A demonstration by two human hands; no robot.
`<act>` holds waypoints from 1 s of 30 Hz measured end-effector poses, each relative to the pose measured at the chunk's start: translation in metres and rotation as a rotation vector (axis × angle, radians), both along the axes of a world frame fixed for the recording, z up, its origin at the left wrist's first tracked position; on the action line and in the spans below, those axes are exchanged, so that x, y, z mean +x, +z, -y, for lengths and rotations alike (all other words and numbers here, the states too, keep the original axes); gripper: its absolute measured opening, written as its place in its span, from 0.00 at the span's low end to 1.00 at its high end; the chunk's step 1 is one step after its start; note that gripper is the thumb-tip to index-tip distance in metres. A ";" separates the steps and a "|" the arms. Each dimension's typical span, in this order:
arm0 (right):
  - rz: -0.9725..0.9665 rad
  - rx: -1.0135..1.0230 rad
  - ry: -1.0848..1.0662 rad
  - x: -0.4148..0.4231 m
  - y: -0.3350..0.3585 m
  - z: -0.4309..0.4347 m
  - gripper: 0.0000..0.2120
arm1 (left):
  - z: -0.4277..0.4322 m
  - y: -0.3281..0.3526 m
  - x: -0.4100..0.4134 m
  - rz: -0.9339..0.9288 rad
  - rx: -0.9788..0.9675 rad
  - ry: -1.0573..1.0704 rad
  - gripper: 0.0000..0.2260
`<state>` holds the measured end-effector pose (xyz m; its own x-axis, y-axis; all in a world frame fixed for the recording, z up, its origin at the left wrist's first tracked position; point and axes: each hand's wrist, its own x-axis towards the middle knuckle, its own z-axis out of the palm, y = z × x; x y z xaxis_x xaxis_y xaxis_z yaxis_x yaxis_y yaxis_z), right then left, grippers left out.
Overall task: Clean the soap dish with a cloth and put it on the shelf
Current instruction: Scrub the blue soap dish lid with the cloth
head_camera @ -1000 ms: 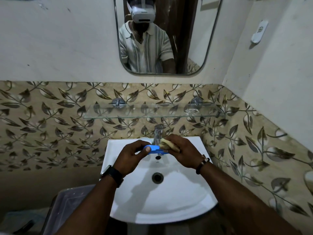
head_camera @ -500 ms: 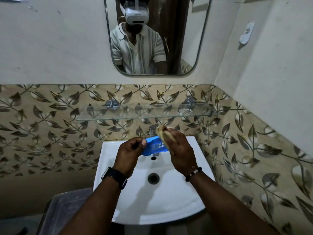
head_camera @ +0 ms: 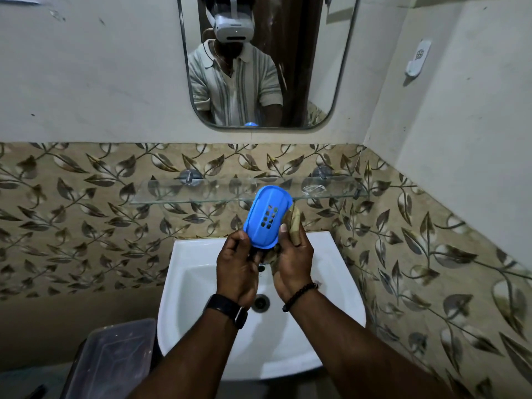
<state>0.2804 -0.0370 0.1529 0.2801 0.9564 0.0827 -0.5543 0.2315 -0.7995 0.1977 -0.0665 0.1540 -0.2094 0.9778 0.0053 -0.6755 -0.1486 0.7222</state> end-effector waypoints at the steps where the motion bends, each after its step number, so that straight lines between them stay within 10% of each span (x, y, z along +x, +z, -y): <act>1: 0.000 0.000 0.007 -0.002 0.000 0.000 0.17 | 0.000 -0.001 0.003 -0.049 0.005 0.016 0.06; 9: 0.521 0.134 0.109 0.038 -0.002 -0.010 0.16 | -0.016 0.007 -0.038 -0.393 0.039 -0.041 0.17; 18: 1.062 0.347 0.117 0.070 -0.002 -0.024 0.15 | -0.031 0.023 -0.066 -0.730 -0.071 -0.292 0.08; 30: 0.083 -0.200 -0.041 0.018 -0.014 -0.004 0.09 | -0.016 0.006 -0.027 -0.169 -0.077 -0.043 0.06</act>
